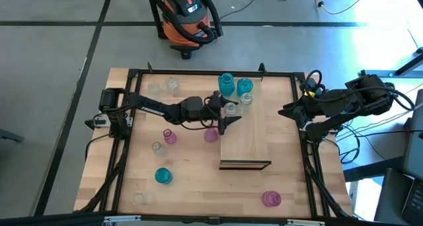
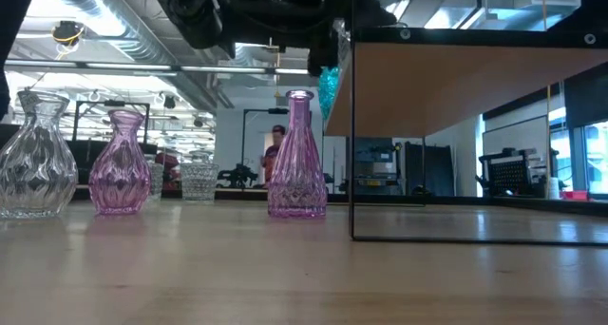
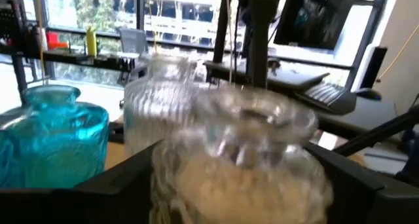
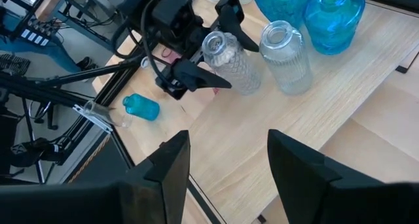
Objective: Sort vases onto shelf
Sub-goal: Put the transparent vase on the shelf aligned with the other transparent vase
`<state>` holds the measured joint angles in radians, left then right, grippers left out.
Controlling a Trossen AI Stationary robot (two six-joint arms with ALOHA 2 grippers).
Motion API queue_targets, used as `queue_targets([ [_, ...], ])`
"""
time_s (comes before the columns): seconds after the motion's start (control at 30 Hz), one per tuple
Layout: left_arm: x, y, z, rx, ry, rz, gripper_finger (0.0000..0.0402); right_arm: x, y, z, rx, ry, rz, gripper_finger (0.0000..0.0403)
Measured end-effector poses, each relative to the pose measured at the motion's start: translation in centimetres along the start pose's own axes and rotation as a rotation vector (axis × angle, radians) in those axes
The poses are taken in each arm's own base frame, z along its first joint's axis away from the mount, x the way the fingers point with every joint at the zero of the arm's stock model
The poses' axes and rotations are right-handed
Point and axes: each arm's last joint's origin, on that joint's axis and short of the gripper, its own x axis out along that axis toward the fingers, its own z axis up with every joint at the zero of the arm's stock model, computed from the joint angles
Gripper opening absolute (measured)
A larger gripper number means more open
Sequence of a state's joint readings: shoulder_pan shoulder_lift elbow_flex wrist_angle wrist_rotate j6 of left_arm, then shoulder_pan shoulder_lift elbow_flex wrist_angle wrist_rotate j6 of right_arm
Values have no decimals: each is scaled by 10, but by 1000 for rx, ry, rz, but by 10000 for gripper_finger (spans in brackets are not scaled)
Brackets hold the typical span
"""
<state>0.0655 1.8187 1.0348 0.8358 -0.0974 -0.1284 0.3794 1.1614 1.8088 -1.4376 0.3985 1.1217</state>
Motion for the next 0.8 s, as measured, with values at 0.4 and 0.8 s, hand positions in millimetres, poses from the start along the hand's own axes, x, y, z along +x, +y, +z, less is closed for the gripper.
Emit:
queue_targets([
  [0.4, -1, -2, 12, -18, -134, 63, 298, 2, 3, 0, 8, 6, 28, 184],
  [0.8, -20, -24, 54, -105, -333, 91, 294, 12, 10, -2, -37, 35, 6, 184],
])
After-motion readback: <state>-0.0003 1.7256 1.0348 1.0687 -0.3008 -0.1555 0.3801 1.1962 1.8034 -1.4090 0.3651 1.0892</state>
